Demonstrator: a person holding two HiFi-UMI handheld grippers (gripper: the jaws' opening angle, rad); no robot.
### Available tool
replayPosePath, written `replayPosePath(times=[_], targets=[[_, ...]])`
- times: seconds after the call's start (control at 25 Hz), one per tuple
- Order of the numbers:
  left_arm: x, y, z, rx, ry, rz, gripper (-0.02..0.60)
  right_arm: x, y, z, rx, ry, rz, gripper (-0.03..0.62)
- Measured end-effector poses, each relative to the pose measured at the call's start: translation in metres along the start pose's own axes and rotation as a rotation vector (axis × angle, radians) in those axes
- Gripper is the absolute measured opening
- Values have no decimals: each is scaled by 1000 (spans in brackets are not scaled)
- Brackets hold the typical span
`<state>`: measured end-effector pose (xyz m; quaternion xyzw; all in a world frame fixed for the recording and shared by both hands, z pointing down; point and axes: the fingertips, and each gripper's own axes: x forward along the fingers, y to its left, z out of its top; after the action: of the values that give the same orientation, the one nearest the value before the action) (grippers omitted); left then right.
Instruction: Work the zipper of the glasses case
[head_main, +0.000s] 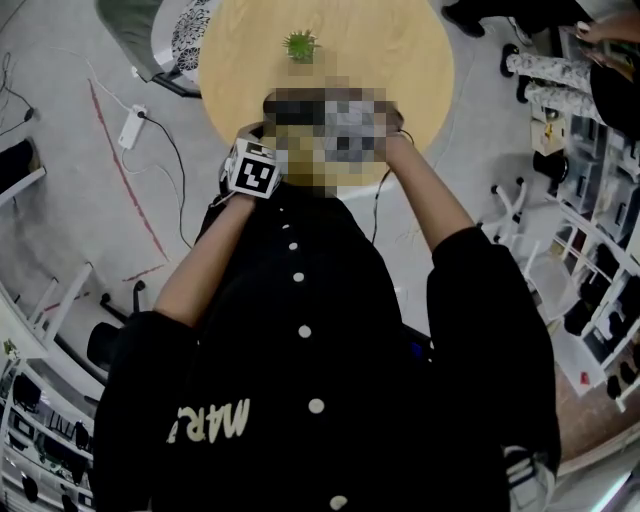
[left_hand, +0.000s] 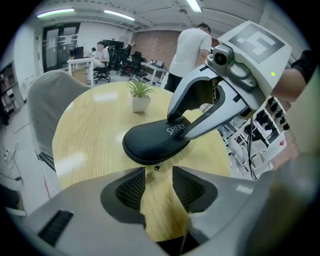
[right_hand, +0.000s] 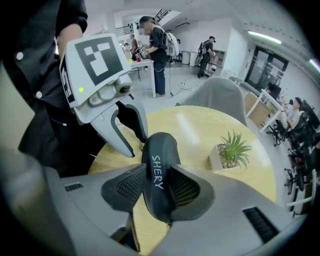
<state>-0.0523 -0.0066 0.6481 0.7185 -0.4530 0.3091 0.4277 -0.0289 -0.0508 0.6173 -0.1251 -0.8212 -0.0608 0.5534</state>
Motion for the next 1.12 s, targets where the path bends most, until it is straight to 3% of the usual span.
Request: replayPosePath(times=[0.48, 0.76, 0.92, 1.12], targets=[[16, 6, -2, -13, 24, 122, 67, 2, -3, 2, 3, 18, 75, 153], [19, 4, 1, -75, 38, 133, 49, 2, -2, 0, -2, 22, 72, 153], [15, 2, 1, -49, 40, 134, 8, -3, 1, 0, 2, 23, 71, 153], [15, 6, 0, -1, 42, 98, 3, 3, -2, 0, -4, 27, 64, 153]])
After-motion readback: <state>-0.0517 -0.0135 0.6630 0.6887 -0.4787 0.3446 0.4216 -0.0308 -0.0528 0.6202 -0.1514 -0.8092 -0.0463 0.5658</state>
